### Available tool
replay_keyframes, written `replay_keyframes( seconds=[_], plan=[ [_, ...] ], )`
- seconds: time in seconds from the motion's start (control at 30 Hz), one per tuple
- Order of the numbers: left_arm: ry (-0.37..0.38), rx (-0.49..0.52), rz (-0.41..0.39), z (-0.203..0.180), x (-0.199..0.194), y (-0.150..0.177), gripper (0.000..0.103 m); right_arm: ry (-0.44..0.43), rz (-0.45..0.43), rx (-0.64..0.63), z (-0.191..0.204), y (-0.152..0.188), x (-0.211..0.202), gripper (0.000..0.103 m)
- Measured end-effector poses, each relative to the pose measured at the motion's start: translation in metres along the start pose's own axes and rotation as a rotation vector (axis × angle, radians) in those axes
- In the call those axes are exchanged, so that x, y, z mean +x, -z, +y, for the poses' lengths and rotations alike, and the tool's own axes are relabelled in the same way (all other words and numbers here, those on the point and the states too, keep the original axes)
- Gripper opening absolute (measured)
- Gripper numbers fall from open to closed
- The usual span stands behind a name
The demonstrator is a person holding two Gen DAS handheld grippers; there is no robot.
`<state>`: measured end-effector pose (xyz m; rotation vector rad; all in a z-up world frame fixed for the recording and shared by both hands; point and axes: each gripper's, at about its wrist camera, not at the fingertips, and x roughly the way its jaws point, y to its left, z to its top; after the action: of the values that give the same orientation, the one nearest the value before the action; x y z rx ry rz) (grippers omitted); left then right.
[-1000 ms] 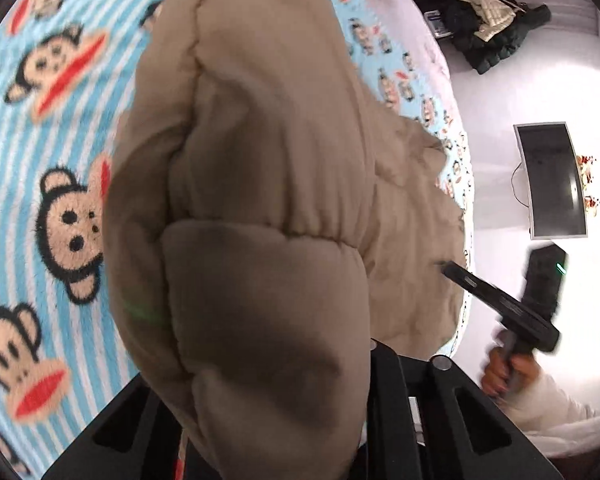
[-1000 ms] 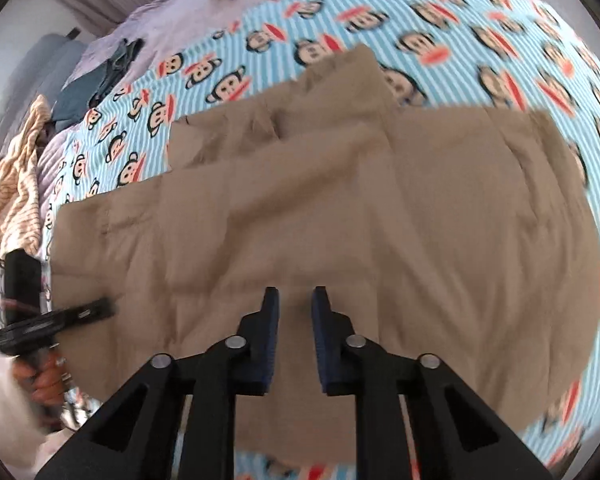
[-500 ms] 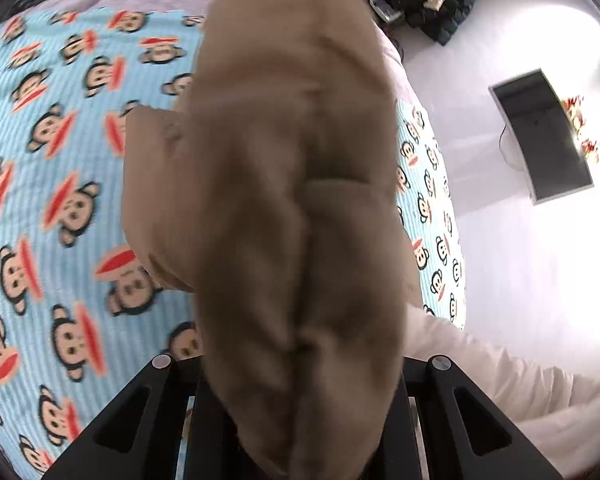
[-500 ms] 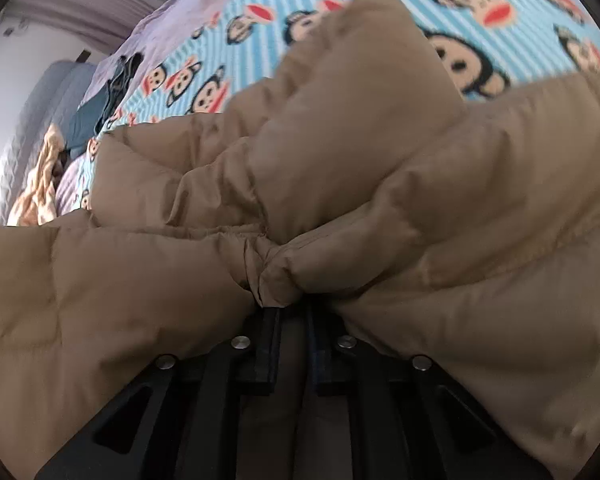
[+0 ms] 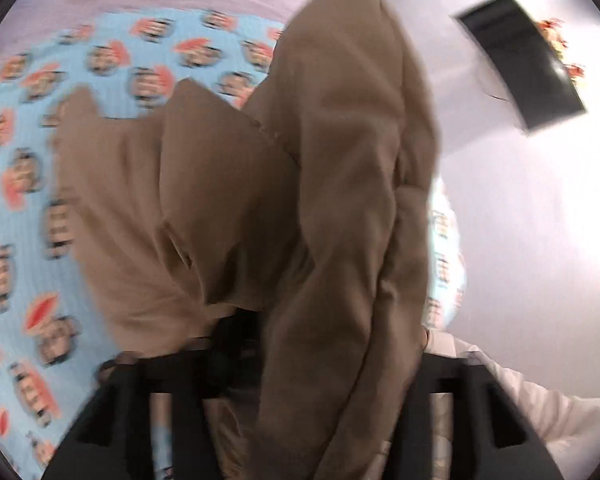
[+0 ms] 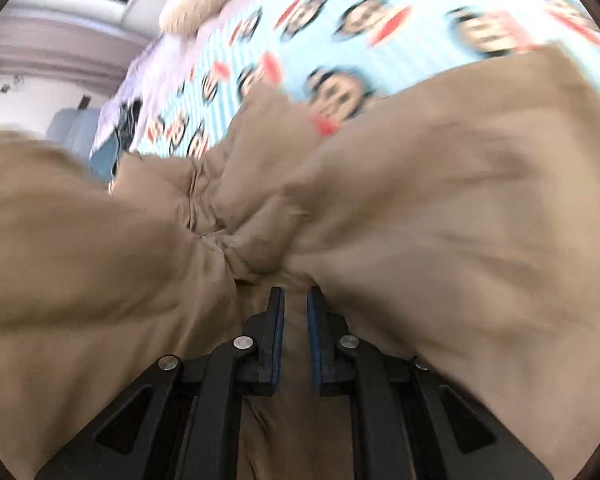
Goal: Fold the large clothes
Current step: 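Carry the lifted jacket bundle with both grippers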
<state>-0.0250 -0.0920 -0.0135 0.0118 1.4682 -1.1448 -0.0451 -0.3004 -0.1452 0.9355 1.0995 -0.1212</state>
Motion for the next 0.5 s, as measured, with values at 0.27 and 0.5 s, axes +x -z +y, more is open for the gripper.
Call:
replay_keyframes(
  seconds=[0.27,0.5],
  plan=[
    [0.301,0.056,0.093,-0.014,0.083,-0.030,0.069,0.037,-0.080,0.153,-0.069,0.043,-0.074,0.014],
    [0.183,0.045,0.088,-0.015,0.132,-0.044,0.069,-0.035,-0.190,0.167,-0.082,0.090,-0.146,0.067]
  ],
)
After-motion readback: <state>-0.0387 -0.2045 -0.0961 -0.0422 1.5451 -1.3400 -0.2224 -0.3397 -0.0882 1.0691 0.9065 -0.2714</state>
